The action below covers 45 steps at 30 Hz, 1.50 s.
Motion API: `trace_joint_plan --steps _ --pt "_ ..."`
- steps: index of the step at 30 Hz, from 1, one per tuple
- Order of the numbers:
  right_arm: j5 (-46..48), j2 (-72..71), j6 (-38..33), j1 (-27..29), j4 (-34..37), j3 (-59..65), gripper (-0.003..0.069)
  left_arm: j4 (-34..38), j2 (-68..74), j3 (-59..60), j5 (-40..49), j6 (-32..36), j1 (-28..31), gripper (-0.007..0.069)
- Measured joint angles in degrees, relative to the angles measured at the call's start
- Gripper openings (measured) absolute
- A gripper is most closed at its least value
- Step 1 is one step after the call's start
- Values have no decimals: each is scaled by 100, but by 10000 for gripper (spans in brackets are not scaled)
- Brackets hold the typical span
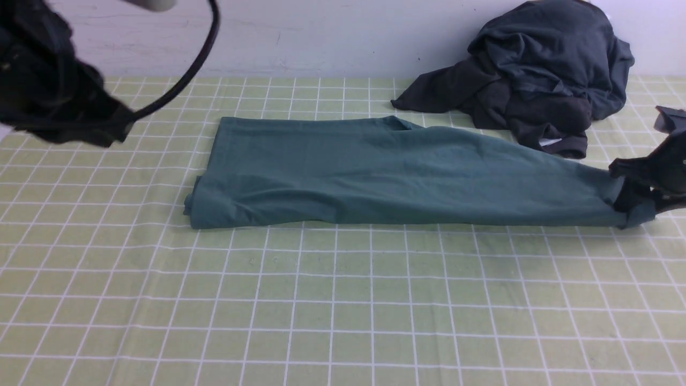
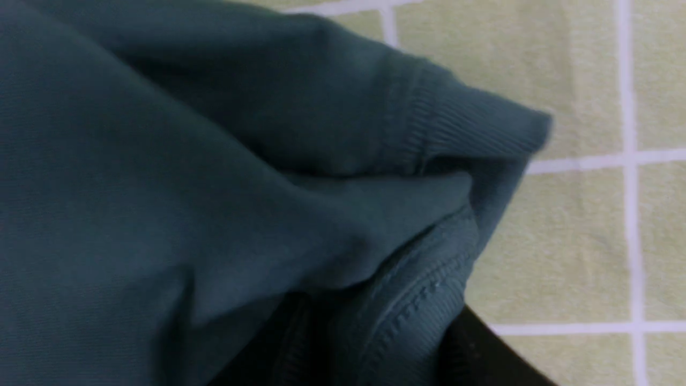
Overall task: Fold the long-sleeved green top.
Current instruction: Use the right arm to clamp the right edge of the fabric, then use the right arm to drag the right edge of the fabric to the left and folds it over the left edge
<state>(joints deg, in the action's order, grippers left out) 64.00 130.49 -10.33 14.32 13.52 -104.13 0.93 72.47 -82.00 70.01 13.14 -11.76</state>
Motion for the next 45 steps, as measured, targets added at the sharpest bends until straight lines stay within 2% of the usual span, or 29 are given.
trace_joint_plan --steps 1,2,4,6,9,12,15,16,18,19,20,22,23,26,28,29,32,34,38,39,40,43,45 --pt "40 -38 -123 -15 15 6 117 -290 -393 383 -39 -215 0 29" --pt "97 -104 -204 0 -60 18 59 -572 -740 738 -79 -441 0 29" --pt "188 -267 -251 53 -273 24 22 -877 -1079 1184 -106 -708 0 29" --pt "253 -471 -233 164 -434 30 14 -1203 -1442 1610 -119 -1073 0 29" --pt "364 -1156 47 524 -776 30 13 -1723 -2084 2836 -332 -2000 0 29" --pt "345 -1664 184 815 -761 30 13 -1977 -2439 3680 -710 -2633 0 29" --pt "283 -2249 213 928 -302 30 13 -2165 -2703 4767 -1634 -3114 0 29" --pt "271 -2307 213 914 -257 30 13 -2178 -2703 4816 -1695 -3153 0 29" --pt "195 -2537 143 771 269 30 13 -2196 -2743 5172 -2246 -3298 0 29" --pt "140 -2614 74 661 424 30 13 -2196 -2744 5269 -2468 -3350 0 29" --pt "5 -2715 -98 351 883 30 13 -2171 -2744 5349 -2790 -3422 0 29" --pt "-189 -2740 -264 -150 1350 30 13 -2127 -2744 5348 -2988 -3440 0 29" --pt "-215 -2740 -283 -206 1449 30 13 -2110 -2749 5348 -3011 -3446 0 29" --pt "-793 -2593 -716 -1279 2207 30 13 -1948 -2766 5344 -3082 -3466 0 29" --pt "-1049 -2482 -912 -1647 2417 30 13 -1901 -2766 5344 -3088 -3466 0 29" --pt "-1377 -2314 -1128 -2062 2611 30 13 -1843 -2766 5344 -3093 -3466 0 29" --pt "-2014 -1873 -1345 -2816 2797 30 15 -1829 -2766 5344 -3106 -3466 0 29" --pt "-2453 -1476 -1447 -3298 2837 30 33 -1825 -2766 5344 -3130 -3466 0 29" --pt "-3071 -961 -1596 -3810 2860 41 121 -1814 -2766 5344 -3162 -3466 0 29" --pt "-3392 -766 -1633 -3992 2878 41 197 -1814 -2766 5344 -3162 -3466 0 29" --pt "-3479 -714 -1633 -4048 2884 41 243 -1814 -2766 5344 -3162 -3466 0 29" --pt "-3610 -686 -1735 -4133 2890 41 344 -1807 -2766 5344 -3061 -3466 0 29" --pt "-3622 -754 -1859 -4138 2870 41 385 -1808 -2766 5344 -3033 -3466 0 29"
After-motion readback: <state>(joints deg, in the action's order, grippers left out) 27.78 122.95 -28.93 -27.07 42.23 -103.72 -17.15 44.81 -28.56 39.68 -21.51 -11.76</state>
